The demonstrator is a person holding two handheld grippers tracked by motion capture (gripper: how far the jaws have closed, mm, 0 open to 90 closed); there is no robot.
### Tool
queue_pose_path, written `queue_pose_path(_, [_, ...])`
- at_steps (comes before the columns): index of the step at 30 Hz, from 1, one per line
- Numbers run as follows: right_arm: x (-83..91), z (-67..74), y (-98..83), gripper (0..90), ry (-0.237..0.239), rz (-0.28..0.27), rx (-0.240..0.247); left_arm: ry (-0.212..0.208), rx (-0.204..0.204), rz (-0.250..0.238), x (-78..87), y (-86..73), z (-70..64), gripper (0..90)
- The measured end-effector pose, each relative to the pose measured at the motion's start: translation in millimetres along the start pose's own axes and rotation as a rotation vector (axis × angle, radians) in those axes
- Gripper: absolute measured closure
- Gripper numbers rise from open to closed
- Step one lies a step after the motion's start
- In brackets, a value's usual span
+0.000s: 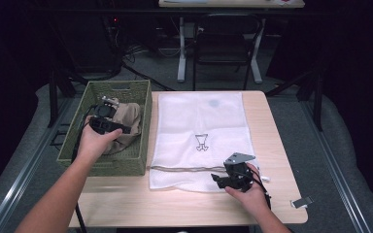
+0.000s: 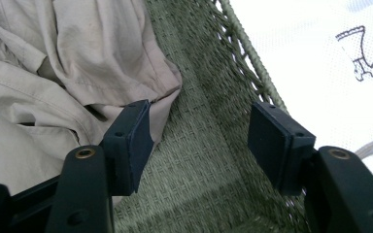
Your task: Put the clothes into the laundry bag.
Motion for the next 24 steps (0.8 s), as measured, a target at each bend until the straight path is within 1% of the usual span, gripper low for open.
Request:
queue_pose_path(2, [0.1, -0.1, 0.0, 33.3, 0.001, 0.0, 0.001, 0.004, 0.003, 0.002, -0.7, 0.7, 0.8, 40.5])
queue_pose_path(4, [0.2, 0.0, 0.0, 33.3, 0.001, -0.001, 0.002, 0.007, 0.019, 0.007, -2.3, 2.0, 2.4, 38.9])
queue_pose_path(5, [0.2, 0.0, 0.0, 33.3, 0.001, -0.001, 0.002, 0.01, 0.013, 0.01, -2.7, 2.3, 3.7, 37.6])
queue_pose_path(8, [0.3, -0.1, 0.0, 33.3, 0.002, -0.001, 0.0, 0.017, 0.026, 0.019, -5.0, 3.5, 6.2, 35.0])
queue_pose_path(10, [0.3, -0.1, 0.0, 33.3, 0.002, -0.002, 0.0, 0.028, 0.028, 0.023, -6.0, 4.3, 8.1, 34.3])
queue_pose_path(12, [0.2, -0.2, 0.0, 33.3, 0.002, -0.001, 0.001, 0.036, 0.042, 0.022, -7.9, 5.0, 9.8, 31.8])
queue_pose_path(14, [0.2, -0.1, 0.0, 33.3, 0.001, 0.0, 0.001, 0.033, 0.045, 0.032, -8.6, 5.7, 11.3, 30.9])
queue_pose_path(16, [0.2, 0.1, -0.1, 33.2, 0.002, 0.0, 0.001, 0.041, 0.046, 0.035, -9.5, 6.3, 12.5, 29.4])
queue_pose_path(19, [0.1, 0.2, -0.1, 33.3, 0.002, 0.0, 0.0, 0.039, 0.052, 0.041, -10.7, 7.8, 14.1, 29.0])
queue_pose_path(20, [0.0, 0.1, -0.1, 33.2, 0.001, 0.001, -0.002, 0.039, 0.063, 0.044, -12.1, 8.6, 15.3, 28.7])
queue_pose_path(22, [0.1, 0.2, -0.1, 33.3, 0.001, 0.001, -0.001, 0.042, 0.067, 0.043, -13.1, 8.8, 15.8, 28.4])
queue_pose_path(24, [0.2, 0.4, 0.0, 33.2, 0.003, 0.0, 0.0, 0.045, 0.073, 0.055, -15.9, 9.5, 17.6, 28.1])
Point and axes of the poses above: each handheld gripper's, and its own axes: x roughly backward along the jaws, y roughly out of its top, z roughly to its left, the point moved 1 cm from there along -x, roughly forward along the jaws, and after that the axes turned 6 degrees about -x, right-handed, at the moved point
